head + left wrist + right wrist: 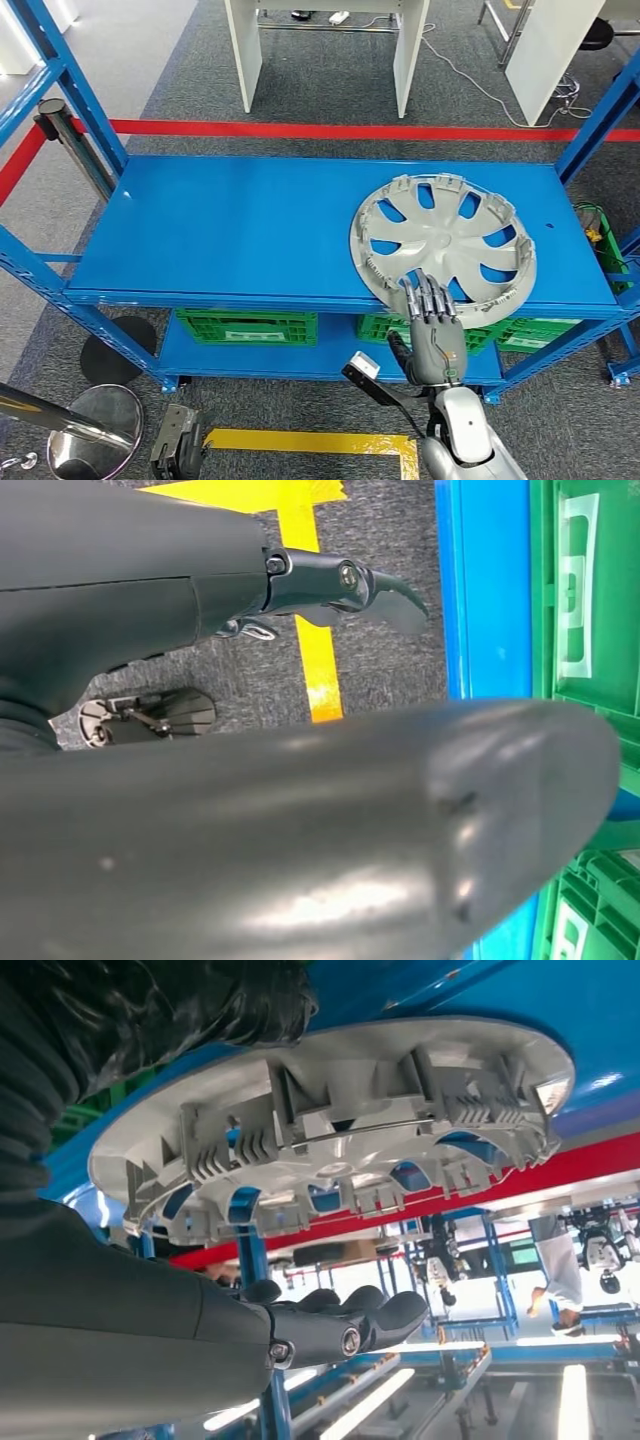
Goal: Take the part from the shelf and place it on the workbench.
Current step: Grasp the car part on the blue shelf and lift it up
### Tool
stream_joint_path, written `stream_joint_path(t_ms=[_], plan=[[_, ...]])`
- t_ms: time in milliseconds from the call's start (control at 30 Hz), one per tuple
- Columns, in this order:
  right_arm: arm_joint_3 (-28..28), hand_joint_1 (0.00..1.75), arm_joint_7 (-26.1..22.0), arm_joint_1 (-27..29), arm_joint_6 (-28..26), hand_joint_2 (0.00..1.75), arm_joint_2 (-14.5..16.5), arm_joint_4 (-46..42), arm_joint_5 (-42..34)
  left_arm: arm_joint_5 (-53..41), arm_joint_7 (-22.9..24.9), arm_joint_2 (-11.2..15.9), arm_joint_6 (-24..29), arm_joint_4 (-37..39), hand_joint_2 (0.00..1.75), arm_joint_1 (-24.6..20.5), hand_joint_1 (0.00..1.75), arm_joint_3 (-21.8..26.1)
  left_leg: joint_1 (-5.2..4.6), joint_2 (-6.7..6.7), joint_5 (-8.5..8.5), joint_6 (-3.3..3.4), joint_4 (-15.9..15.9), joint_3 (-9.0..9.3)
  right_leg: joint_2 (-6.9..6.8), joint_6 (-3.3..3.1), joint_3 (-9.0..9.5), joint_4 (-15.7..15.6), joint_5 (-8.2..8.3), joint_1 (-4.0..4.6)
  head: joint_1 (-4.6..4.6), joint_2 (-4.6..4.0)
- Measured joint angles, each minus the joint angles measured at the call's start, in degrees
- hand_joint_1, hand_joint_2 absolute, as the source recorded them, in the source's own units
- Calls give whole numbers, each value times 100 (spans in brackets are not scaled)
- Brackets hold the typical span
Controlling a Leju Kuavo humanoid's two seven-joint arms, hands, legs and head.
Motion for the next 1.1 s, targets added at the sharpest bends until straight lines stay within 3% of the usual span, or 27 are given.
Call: stream_joint_path(t_ms=[567,833,1100], plan=[[119,0,553,-416,284,175,-7,628,673,80,58,12,0,0,0,-20,0,-137,0,0,0,0,0,0,0,0,0,0,0,0,0,0],[283,0,832,-746,798,175,-11,968,1163,157,63,25,-1,0,0,-38,0,-192,0,0,0,0,1,0,0,0,-1,0,0,0,0,0],[420,0,958,-929,830,175,-20,1171,1358,173,65,37,-2,-2,0,-40,0,-273,0,0,0,0,1,-1,0,0,-1,0,0,0,0,0]])
